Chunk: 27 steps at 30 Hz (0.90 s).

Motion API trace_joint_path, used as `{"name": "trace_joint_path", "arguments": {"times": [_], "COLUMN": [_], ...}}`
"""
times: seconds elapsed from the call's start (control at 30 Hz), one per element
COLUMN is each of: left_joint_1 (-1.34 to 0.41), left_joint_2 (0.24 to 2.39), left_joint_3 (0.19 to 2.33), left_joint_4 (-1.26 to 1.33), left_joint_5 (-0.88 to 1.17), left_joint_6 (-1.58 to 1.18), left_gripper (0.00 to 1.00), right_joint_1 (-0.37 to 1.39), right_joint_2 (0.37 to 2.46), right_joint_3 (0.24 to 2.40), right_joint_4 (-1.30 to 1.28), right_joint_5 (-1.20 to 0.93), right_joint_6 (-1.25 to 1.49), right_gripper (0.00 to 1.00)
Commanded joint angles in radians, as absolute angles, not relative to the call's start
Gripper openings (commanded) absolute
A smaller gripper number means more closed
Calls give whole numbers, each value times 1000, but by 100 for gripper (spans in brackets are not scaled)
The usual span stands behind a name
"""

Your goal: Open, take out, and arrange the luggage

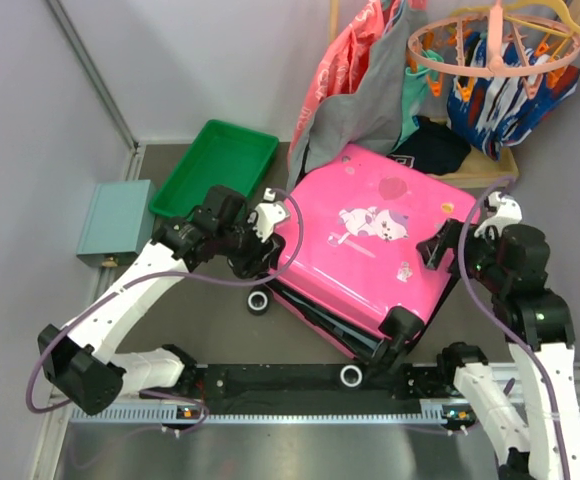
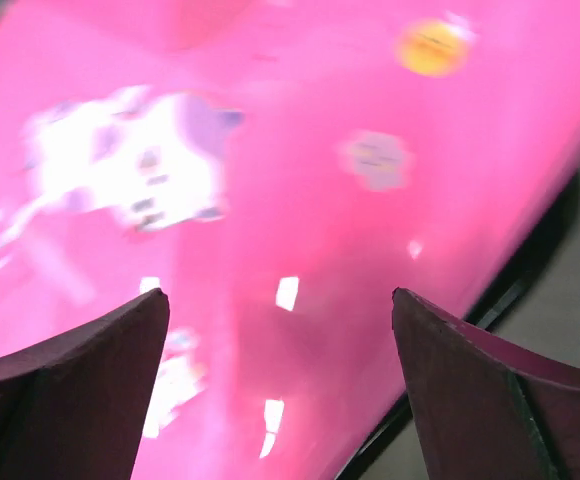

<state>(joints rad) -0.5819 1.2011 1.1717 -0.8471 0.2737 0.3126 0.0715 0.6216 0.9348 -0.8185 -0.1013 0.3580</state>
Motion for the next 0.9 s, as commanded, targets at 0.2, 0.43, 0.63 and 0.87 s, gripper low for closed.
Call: {"name": "trace_joint_path", "arguments": {"times": [0.2,0.43,0.63,0.87], "left_joint_1": [-486,-399,-348,-339], "left_joint_2": [1253,1298,1342,1336], "left_joint_3": [1319,1316,1358,1351], "left_joint_4": [-443,-390,-434,-434], "left_joint_5": [330,385,442,489], "left_joint_6": [339,409,449,453], "left_gripper": [0,0,0,0], "right_joint_1": [317,578,1265,1330], "right_joint_2": [568,653,931,1083], "right_joint_3": [1146,1210,1308,1471], "right_joint_4": [-724,-886,-1179,-1395], "right_joint_5": [-652,-675,-87,-138], "right_joint_6": [-227,-595,-807,-864], "right_gripper": [87,89,92,92]}}
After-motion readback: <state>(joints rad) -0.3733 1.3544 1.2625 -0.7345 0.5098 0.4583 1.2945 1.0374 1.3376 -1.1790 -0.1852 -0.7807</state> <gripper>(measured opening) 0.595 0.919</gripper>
